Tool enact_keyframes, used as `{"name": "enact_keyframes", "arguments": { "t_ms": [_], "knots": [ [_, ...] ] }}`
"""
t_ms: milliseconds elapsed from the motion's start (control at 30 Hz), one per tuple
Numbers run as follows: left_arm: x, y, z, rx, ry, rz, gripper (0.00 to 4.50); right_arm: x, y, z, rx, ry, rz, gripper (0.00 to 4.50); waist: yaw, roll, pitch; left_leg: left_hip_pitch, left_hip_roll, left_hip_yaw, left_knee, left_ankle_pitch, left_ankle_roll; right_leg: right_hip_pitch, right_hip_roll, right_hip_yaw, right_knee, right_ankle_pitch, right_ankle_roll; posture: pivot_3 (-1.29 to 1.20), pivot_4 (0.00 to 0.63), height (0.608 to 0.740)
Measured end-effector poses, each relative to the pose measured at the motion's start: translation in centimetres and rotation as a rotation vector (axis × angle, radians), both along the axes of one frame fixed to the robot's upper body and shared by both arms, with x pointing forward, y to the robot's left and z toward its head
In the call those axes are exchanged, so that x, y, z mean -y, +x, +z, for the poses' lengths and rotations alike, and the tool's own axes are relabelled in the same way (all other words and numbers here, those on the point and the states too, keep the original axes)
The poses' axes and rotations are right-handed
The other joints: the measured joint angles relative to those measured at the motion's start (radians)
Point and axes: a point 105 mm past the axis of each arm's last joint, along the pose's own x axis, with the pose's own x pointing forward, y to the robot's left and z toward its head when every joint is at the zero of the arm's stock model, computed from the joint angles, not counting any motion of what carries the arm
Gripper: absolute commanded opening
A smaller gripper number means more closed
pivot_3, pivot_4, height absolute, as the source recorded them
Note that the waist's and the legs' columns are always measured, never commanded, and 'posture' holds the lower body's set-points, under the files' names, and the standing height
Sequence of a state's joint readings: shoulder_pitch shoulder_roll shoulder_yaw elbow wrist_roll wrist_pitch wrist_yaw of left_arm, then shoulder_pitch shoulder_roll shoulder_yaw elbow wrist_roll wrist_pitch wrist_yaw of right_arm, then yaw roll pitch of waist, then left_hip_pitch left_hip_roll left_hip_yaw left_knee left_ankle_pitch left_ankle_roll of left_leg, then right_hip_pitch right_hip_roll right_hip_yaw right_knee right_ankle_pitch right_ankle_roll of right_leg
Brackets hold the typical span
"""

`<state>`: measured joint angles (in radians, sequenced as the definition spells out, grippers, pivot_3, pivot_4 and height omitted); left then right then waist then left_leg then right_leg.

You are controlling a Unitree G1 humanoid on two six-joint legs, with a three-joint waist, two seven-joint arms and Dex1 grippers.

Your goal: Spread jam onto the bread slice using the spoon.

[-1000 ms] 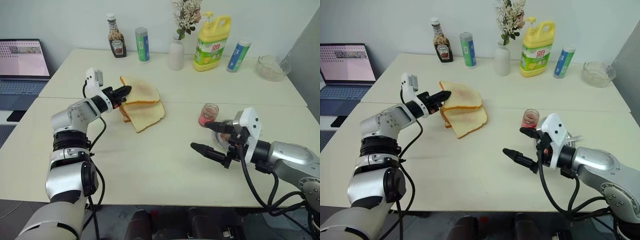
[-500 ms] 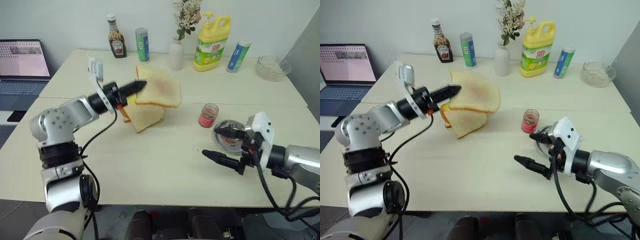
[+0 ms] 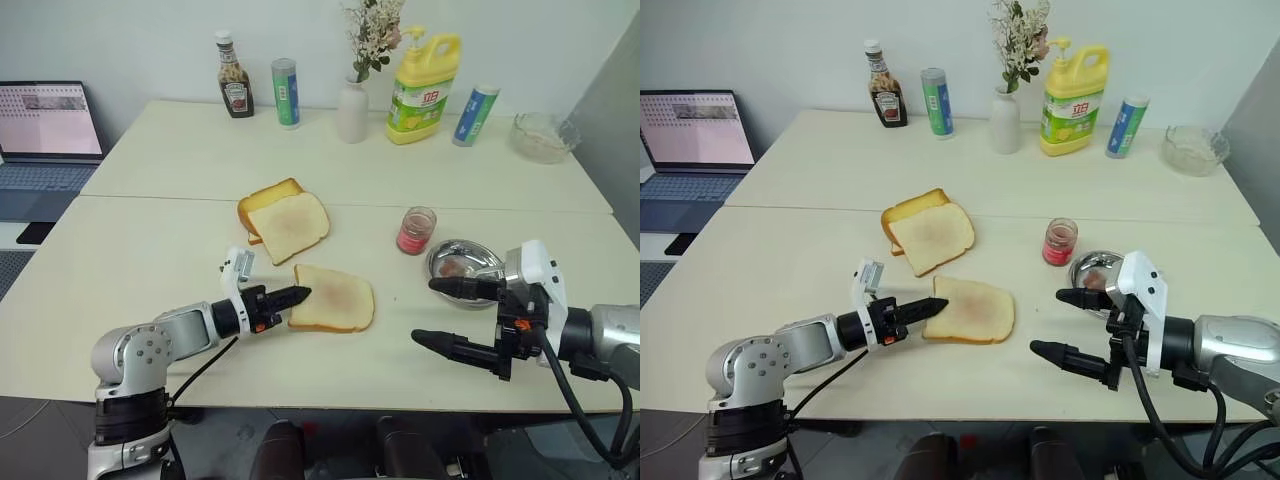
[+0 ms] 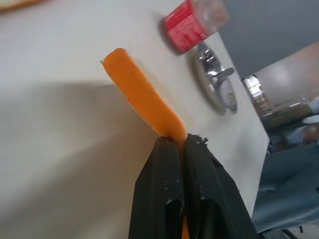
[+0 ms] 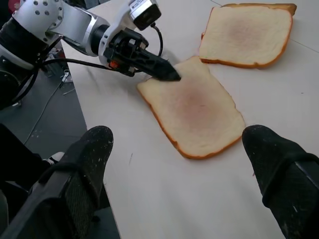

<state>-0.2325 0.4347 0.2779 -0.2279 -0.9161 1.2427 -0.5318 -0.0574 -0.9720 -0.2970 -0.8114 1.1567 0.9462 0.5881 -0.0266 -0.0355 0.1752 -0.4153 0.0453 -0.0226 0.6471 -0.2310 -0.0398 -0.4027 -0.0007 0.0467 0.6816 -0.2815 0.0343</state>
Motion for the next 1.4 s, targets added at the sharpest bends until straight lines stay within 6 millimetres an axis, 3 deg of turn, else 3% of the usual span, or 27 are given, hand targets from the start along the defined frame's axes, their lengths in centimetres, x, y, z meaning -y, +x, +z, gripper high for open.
{"name": "enact_keyframes", "arguments": {
  "t_ms": [200,433,533,933,1033,1200,1400],
  "knots": [
    [-1.3,-1.1,-2.0,-0.006,0.143,0.008,0.03,-0.4,-0.5,-0.6,-0.042,-0.018,0.049,4.50,0.001,0.001,0.000,0.000,0.000,0.000,0.000,0.000,0.000,0.000,0.000,0.000,0.000,0.000,-0.001,0.00,0.150,0.740],
    [-0.7,-1.5,-2.2,0.036,0.184,-0.027,0.03,-0.5,-0.9,-1.3,-0.061,-0.046,0.084,4.50,0.001,0.001,0.000,0.000,0.000,0.000,0.000,0.000,0.000,0.000,0.000,0.000,0.000,-0.001,-0.001,0.00,0.150,0.740],
    [-0.7,-1.3,-2.3,0.052,0.193,-0.019,0.68,-0.7,-1.0,-1.4,-0.062,-0.047,0.100,4.50,0.001,0.001,0.000,0.000,0.000,0.000,0.000,0.000,0.000,0.000,0.000,0.000,0.000,-0.001,-0.001,0.00,0.150,0.740],
    [-1.6,-2.1,-1.6,0.153,0.273,-0.025,4.38,-0.9,-0.8,-1.7,-0.050,-0.053,0.111,4.50,0.001,0.001,-0.001,0.000,0.001,0.000,0.000,0.000,0.000,0.000,0.000,0.000,0.000,-0.001,-0.002,0.00,0.150,0.740],
    [-3.0,-1.6,-1.1,0.243,0.363,0.020,4.47,-0.8,-0.6,-1.7,-0.042,-0.058,0.112,4.50,0.001,0.001,-0.001,0.000,0.001,0.000,0.000,0.000,0.000,0.000,0.000,0.000,0.000,-0.002,-0.003,0.00,0.150,0.740],
    [-5.1,-0.2,2.4,0.465,0.417,0.108,4.47,-0.7,-0.1,-1.9,-0.019,-0.060,0.110,4.50,0.003,0.001,-0.001,0.000,0.000,0.001,0.000,0.000,0.000,0.000,0.000,0.000,-0.001,-0.002,-0.003,0.00,0.150,0.740],
    [-3.8,0.4,6.7,0.675,0.413,0.003,4.47,-0.7,0.7,-1.4,0.064,-0.042,0.096,4.50,0.004,0.001,-0.001,0.000,0.000,0.001,0.000,0.000,0.000,0.000,0.000,0.000,-0.001,-0.002,-0.002,0.00,0.150,0.740]
  ]
}}
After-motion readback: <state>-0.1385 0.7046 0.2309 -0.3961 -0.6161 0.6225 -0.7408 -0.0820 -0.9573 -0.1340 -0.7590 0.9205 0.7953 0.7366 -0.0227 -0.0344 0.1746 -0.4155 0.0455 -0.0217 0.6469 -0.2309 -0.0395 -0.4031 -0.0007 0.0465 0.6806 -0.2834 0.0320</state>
